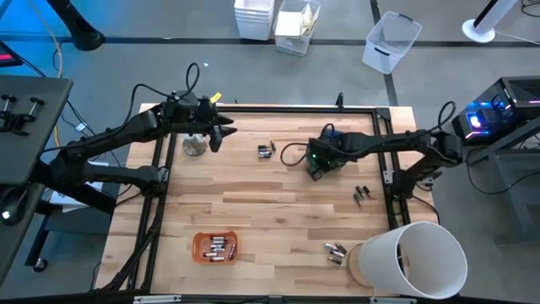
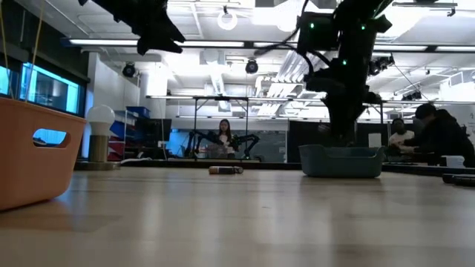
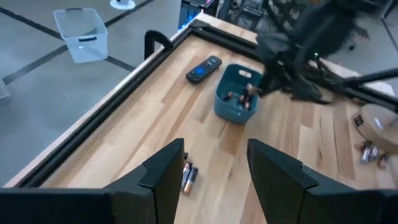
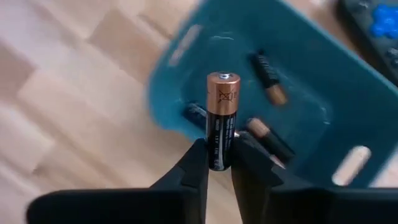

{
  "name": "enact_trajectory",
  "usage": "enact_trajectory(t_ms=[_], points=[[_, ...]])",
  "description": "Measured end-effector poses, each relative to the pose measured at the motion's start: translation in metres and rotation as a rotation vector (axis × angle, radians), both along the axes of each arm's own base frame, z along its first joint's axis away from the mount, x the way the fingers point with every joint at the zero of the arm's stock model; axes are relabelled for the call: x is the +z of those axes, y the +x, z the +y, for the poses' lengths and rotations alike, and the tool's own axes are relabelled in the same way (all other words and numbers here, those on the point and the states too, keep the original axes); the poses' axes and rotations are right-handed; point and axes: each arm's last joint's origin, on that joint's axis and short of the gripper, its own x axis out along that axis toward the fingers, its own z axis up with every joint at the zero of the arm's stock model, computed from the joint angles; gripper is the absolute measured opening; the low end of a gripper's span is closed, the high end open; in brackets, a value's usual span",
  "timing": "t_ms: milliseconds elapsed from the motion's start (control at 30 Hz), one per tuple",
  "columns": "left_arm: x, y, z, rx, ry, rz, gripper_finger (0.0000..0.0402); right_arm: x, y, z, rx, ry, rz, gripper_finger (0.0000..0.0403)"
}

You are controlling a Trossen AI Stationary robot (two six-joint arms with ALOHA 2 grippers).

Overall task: Sort batteries
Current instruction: Put the black battery into the blue bin

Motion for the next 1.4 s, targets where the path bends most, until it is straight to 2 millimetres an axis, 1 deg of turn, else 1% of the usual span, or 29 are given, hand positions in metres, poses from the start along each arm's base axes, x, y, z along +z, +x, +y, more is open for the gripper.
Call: enact_trajectory(t_ms=[133, 200, 267, 367, 467, 500, 600, 667, 733, 833, 933, 1000, 1100, 1233, 1300, 1400], points=[[0.018, -0.011, -0.006, -0.039, 0.093, -0.017, 0.0170, 0.000, -0.003, -0.014, -0.096, -0.004, -0.015, 0.0107], [0.026, -0.017, -0.007, -0.045, 0.139, -0.036, 0.0170, 0.000, -0.002, -0.017, -0.107, -0.004, -0.031, 0.0136], [0.031, -0.022, -0.006, -0.031, 0.161, -0.048, 0.0170, 0.000, -0.002, -0.018, -0.107, 0.030, -0.037, 0.0159], [0.031, -0.030, -0.003, 0.003, 0.153, -0.032, 0.0170, 0.000, -0.003, -0.020, -0.124, 0.067, -0.047, 0.0176], [0.028, -0.037, 0.001, 0.009, 0.128, -0.006, 0.0170, 0.001, 0.000, -0.021, -0.162, 0.110, -0.096, 0.0177], [0.028, -0.039, 0.002, -0.009, 0.114, -0.014, 0.0170, 0.003, 0.005, -0.021, -0.162, 0.120, -0.146, 0.0177], [0.023, -0.042, 0.009, -0.070, 0.074, -0.088, 0.0170, 0.016, 0.026, -0.025, -0.148, 0.113, -0.380, 0.0174], [0.013, -0.042, 0.016, -0.098, 0.030, -0.143, 0.0170, 0.025, 0.041, -0.029, -0.153, 0.095, -0.514, 0.0172], [-0.005, -0.041, 0.023, -0.106, -0.046, -0.195, 0.0170, 0.028, 0.057, -0.037, -0.162, 0.080, -0.545, 0.0171], [-0.029, -0.040, 0.029, -0.113, -0.148, -0.281, 0.0170, 0.025, 0.086, -0.051, -0.160, 0.057, -0.496, 0.0171], [-0.046, -0.039, 0.029, -0.119, -0.228, -0.328, 0.0170, 0.013, 0.118, -0.065, -0.146, 0.046, -0.374, 0.0171], [-0.051, -0.039, 0.029, -0.116, -0.251, -0.339, 0.0170, 0.000, 0.137, -0.073, -0.141, 0.030, -0.277, 0.0171], [-0.053, -0.039, 0.029, -0.112, -0.261, -0.337, 0.0170, -0.015, 0.159, -0.086, -0.144, 0.023, -0.178, 0.0171], [-0.053, -0.039, 0.028, -0.113, -0.258, -0.341, 0.0170, -0.028, 0.180, -0.100, -0.125, 0.006, -0.098, 0.0171], [-0.053, -0.039, 0.028, -0.109, -0.269, -0.343, 0.0170, -0.032, 0.186, -0.105, -0.114, -0.012, -0.057, 0.0171], [-0.053, -0.039, 0.028, -0.109, -0.278, -0.342, 0.0170, -0.042, 0.189, -0.111, -0.119, 0.010, 0.000, 0.0171]])
